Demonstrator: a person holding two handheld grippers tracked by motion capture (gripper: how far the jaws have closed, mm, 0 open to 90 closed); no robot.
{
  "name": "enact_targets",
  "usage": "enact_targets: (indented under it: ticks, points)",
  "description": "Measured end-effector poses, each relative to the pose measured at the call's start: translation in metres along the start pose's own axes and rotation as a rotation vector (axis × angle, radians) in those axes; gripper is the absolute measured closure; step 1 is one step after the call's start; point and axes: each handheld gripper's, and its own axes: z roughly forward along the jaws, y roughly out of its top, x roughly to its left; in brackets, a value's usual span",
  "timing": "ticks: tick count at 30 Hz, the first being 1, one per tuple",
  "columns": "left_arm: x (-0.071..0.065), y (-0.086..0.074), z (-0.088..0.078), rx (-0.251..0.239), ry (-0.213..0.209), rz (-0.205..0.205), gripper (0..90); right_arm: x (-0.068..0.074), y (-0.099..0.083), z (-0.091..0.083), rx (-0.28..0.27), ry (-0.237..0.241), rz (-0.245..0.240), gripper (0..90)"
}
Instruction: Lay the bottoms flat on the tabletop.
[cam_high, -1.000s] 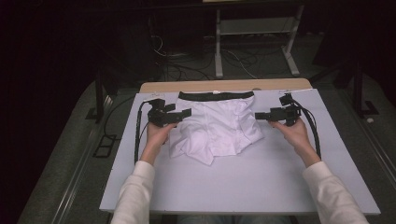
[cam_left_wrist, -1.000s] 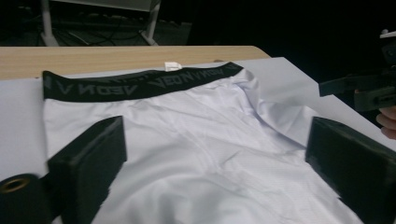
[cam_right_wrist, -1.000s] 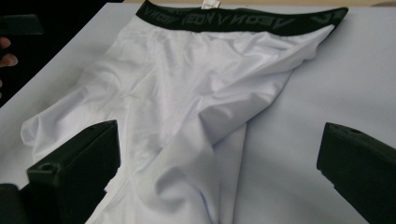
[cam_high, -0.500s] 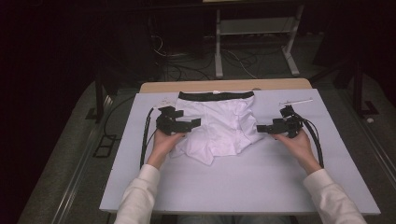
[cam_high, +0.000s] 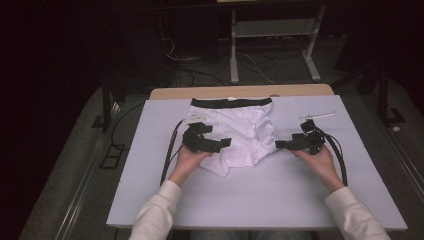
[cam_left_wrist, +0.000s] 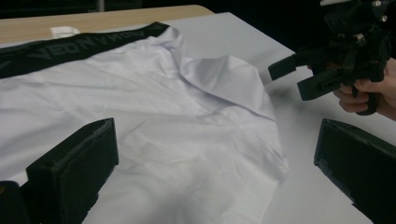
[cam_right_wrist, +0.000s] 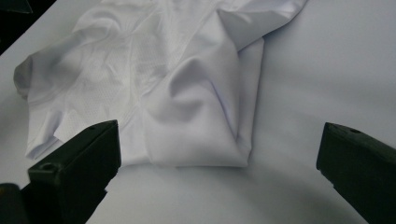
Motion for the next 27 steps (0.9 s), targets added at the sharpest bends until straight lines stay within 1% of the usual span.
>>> enact_targets:
  ticks: [6, 10, 14, 15, 17, 18, 20, 22, 24, 25, 26, 27]
  points:
    - [-0.019, -0.002, 0.019, 0.051, -0.037, 0.058, 0.0, 0.003, -0.006, 0.002, 0.013, -0.006, -0.009, 0.1]
    - [-0.031, -0.005, 0.031, 0.087, -0.056, 0.103, 0.1, 0.004, -0.008, 0.002, 0.011, 0.002, -0.012, 4.6]
    - [-0.043, -0.008, 0.044, 0.108, -0.074, 0.128, 6.4, 0.008, -0.010, 0.004, 0.018, -0.001, -0.027, 9.5]
    - [-0.046, -0.009, 0.047, 0.112, -0.073, 0.138, 7.7, 0.008, -0.010, 0.004, 0.022, -0.003, -0.034, 10.4]
    - [-0.053, -0.011, 0.053, 0.101, -0.068, 0.170, 14.1, 0.009, -0.011, 0.006, 0.024, -0.007, -0.045, 12.8]
    - [-0.056, -0.012, 0.057, 0.109, -0.075, 0.175, 15.6, 0.010, -0.012, 0.008, 0.027, -0.010, -0.049, 14.1]
    - [-0.061, -0.014, 0.066, 0.150, -0.093, 0.188, 15.7, 0.012, -0.014, 0.010, 0.035, -0.005, -0.055, 15.1]
    - [-0.067, -0.018, 0.073, 0.189, -0.080, 0.242, 18.6, 0.017, -0.017, 0.012, 0.046, -0.002, -0.073, 16.4]
    - [-0.072, -0.021, 0.080, 0.224, -0.065, 0.293, 22.8, 0.022, -0.018, 0.014, 0.050, -0.011, -0.094, 17.2]
    - [-0.075, -0.022, 0.083, 0.237, -0.055, 0.317, 25.3, 0.024, -0.018, 0.015, 0.050, -0.017, -0.103, 17.9]
    - [-0.077, -0.024, 0.085, 0.247, -0.054, 0.337, 28.0, 0.025, -0.018, 0.016, 0.052, -0.020, -0.106, 19.8]
    - [-0.079, -0.025, 0.087, 0.260, -0.048, 0.360, 32.2, 0.025, -0.018, 0.017, 0.050, -0.022, -0.111, 21.0]
